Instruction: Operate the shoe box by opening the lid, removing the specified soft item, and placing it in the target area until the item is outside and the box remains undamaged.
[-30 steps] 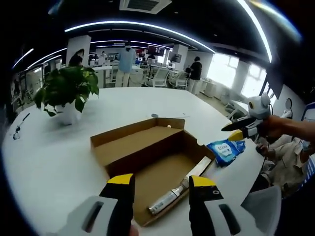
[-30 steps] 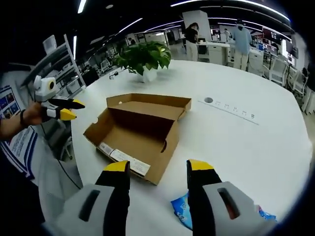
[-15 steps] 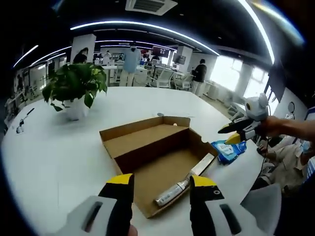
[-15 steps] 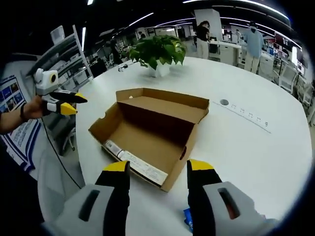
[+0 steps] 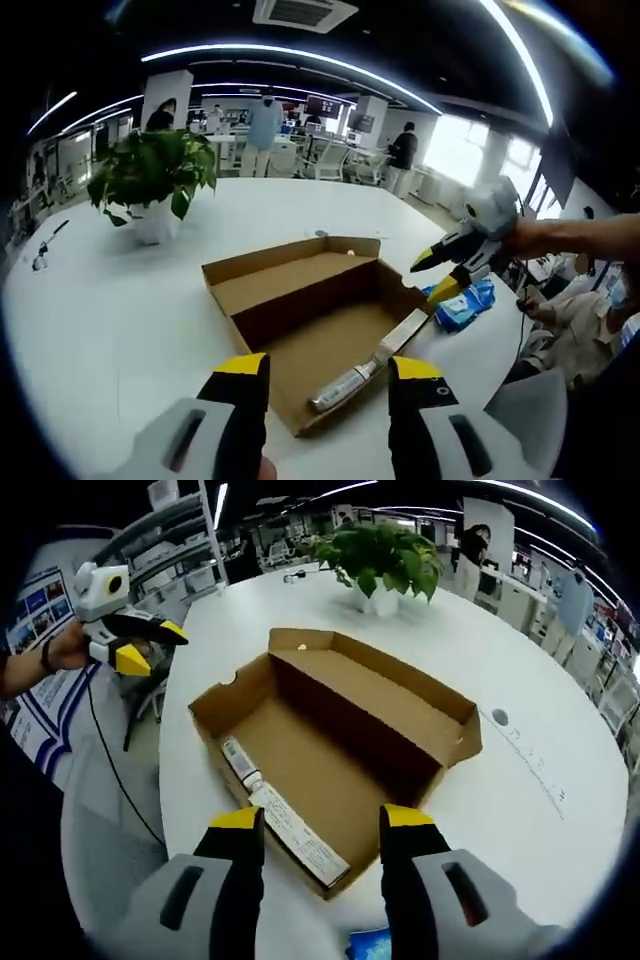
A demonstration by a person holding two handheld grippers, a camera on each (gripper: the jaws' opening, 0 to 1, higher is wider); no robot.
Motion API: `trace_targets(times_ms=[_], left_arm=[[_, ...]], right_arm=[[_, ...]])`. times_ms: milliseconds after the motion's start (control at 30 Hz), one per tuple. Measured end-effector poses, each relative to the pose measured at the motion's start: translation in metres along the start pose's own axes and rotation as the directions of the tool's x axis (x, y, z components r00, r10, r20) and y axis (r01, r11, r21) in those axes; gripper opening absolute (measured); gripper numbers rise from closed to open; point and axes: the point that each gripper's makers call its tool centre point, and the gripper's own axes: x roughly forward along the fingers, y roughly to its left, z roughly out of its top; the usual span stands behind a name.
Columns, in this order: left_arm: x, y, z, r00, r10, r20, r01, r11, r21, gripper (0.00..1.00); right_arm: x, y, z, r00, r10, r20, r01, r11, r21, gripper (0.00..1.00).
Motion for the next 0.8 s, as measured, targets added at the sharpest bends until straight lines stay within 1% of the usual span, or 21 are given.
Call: trace_targets(times_ms=[67, 100, 167, 267, 367, 433, 533, 567, 600, 667, 800], left_arm=[[-0.001, 0.0, 0.001, 1.0, -0.003, 0.004, 0.003, 1.0, 0.0, 0.48], [-0.002, 0.0, 0.001, 1.0, -0.003, 0.005, 0.003, 1.0, 0.003, 0.48], [-0.005, -0.001, 0.001, 1.0, -0.001, 0.007, 0.001, 1.0, 0.012, 0.48], [-0.008, -0.001, 0.002, 1.0, 0.0, 0.012, -0.001, 1.0, 0.014, 0.48], [-0.01, 0.003, 0.001, 1.0, 0.008, 0.022, -0.008, 1.0, -0.003, 0.48], [-0.011, 0.008, -0.001, 1.0, 0.017, 0.024, -0.017, 1.0, -0.011, 0.48], [-0.014, 0.009, -0.004, 1.0, 0.022, 0.022, -0.022, 1.0, -0.016, 0.48], [-0.014, 0.009, -0.005, 1.0, 0.023, 0.021, -0.023, 1.0, -0.015, 0.48], [-0.015, 0.01, -0.006, 1.0, 0.024, 0.018, -0.024, 1.0, -0.015, 0.48], [-0.016, 0.012, -0.008, 0.999, 0.031, 0.016, -0.03, 0.999, -0.019, 0.48], [-0.016, 0.014, -0.009, 0.999, 0.037, 0.017, -0.036, 0.999, -0.027, 0.48]], right_arm=[[0.008, 0.002, 0.001, 0.999, 0.025, -0.033, -0.026, 0.999, -0.043, 0.45], [0.012, 0.002, -0.001, 0.997, 0.035, -0.065, -0.04, 0.996, -0.073, 0.45], [0.019, 0.002, -0.004, 0.993, 0.044, -0.107, -0.056, 0.991, -0.118, 0.45], [0.029, 0.001, -0.008, 0.988, 0.06, -0.139, -0.078, 0.988, -0.132, 0.45], [0.04, -0.004, -0.015, 0.979, 0.074, -0.191, -0.109, 0.978, -0.176, 0.46], [0.047, -0.005, -0.019, 0.973, 0.088, -0.214, -0.13, 0.973, -0.189, 0.46], [0.053, -0.003, -0.024, 0.963, 0.106, -0.247, -0.161, 0.963, -0.214, 0.47], [0.054, 0.001, -0.023, 0.961, 0.114, -0.25, -0.172, 0.96, -0.221, 0.45], [0.055, 0.0, -0.023, 0.96, 0.128, -0.251, -0.185, 0.958, -0.219, 0.44], [0.059, -0.003, -0.022, 0.956, 0.141, -0.258, -0.203, 0.951, -0.232, 0.44], [0.062, 0.001, -0.023, 0.947, 0.16, -0.278, -0.232, 0.941, -0.248, 0.45]])
